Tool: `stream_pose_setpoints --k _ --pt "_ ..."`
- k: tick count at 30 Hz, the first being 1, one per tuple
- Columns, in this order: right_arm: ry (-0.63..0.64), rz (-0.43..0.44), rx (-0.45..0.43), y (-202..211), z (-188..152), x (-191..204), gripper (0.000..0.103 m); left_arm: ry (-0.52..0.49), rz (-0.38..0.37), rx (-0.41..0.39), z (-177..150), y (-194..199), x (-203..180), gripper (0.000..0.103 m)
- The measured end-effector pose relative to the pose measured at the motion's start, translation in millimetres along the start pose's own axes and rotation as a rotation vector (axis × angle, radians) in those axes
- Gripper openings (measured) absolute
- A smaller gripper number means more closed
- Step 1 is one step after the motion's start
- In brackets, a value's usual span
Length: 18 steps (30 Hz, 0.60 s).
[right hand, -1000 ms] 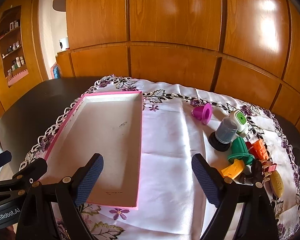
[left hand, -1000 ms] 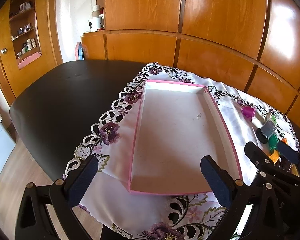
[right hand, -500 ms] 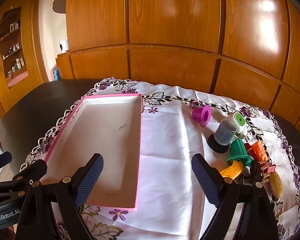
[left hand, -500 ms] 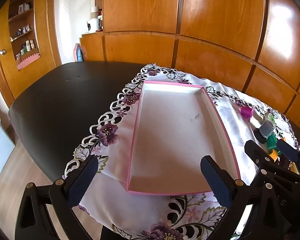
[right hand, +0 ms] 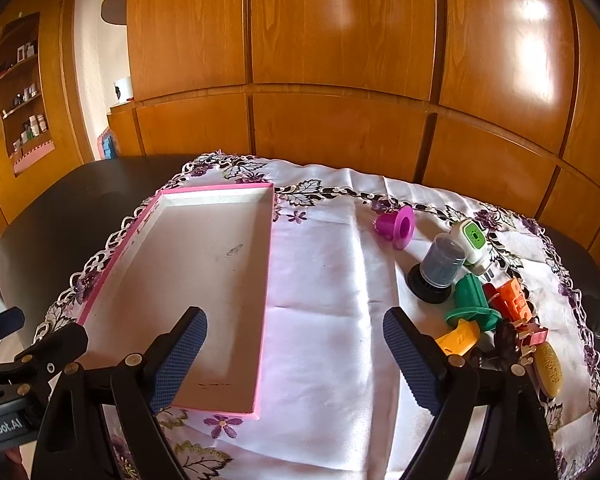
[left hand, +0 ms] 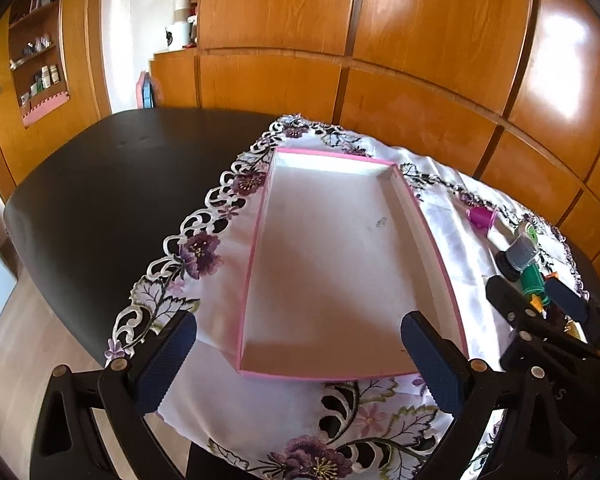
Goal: Organize rigid objects
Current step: 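Move the left tool to the yellow-orange block and open around it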
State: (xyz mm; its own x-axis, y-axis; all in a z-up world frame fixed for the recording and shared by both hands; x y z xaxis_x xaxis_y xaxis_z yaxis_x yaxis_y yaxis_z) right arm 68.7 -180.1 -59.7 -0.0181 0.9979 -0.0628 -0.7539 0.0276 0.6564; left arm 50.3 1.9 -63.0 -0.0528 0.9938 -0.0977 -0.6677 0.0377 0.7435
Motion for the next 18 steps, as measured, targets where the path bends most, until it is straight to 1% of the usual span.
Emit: stream_pose_setpoints --k 5,8,10,11,12,15,18 --pt "-0.001 0.006 0.015 -2.2 0.7 -9.1 0.091 -0.057 0.006 -0.053 4.5 6.0 -9.2 0.103" --pt "-0.001 0.0 0.024 -3.3 1.3 -20.9 0.091 -0.074 -0.034 -0.05 6.8 5.9 -17.3 0.103" --pt "-0.004 -0.005 0.025 -3.2 2.1 -30.8 0.091 -0.07 -0.073 -0.031 8.2 3.2 -23.3 0.103" --pt "-0.002 -0.008 0.026 -3.2 2.5 -37.0 0.091 -0.075 -0.093 -0.016 8.0 1.4 -27.9 0.103" --pt "0.001 -0.007 0.029 -3.5 3.1 -42.6 0.091 -0.081 -0.098 -0.012 8.9 0.0 -30.6 0.103" --pt "0.006 -0.01 0.037 -3.9 6.1 -66.3 0.091 -0.122 -0.106 -0.016 12.4 -1.6 -46.6 0.103" --pt "-0.017 -0.028 0.047 -4.4 10.0 -99.8 0.091 -0.168 -0.121 -0.027 16.0 -1.4 -64.9 0.103"
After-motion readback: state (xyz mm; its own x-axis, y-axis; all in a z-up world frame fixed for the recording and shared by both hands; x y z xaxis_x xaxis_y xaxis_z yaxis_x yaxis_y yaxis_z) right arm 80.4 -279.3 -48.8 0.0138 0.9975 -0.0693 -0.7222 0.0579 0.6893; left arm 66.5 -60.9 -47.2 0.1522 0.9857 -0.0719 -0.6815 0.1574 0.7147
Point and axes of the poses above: each gripper's, at about its wrist camera, not at the fingertips, and y roughly against the way its jaws point, x to its left, z to its top, the point moved 7 cm from there along -y, roughly the way its jaws point
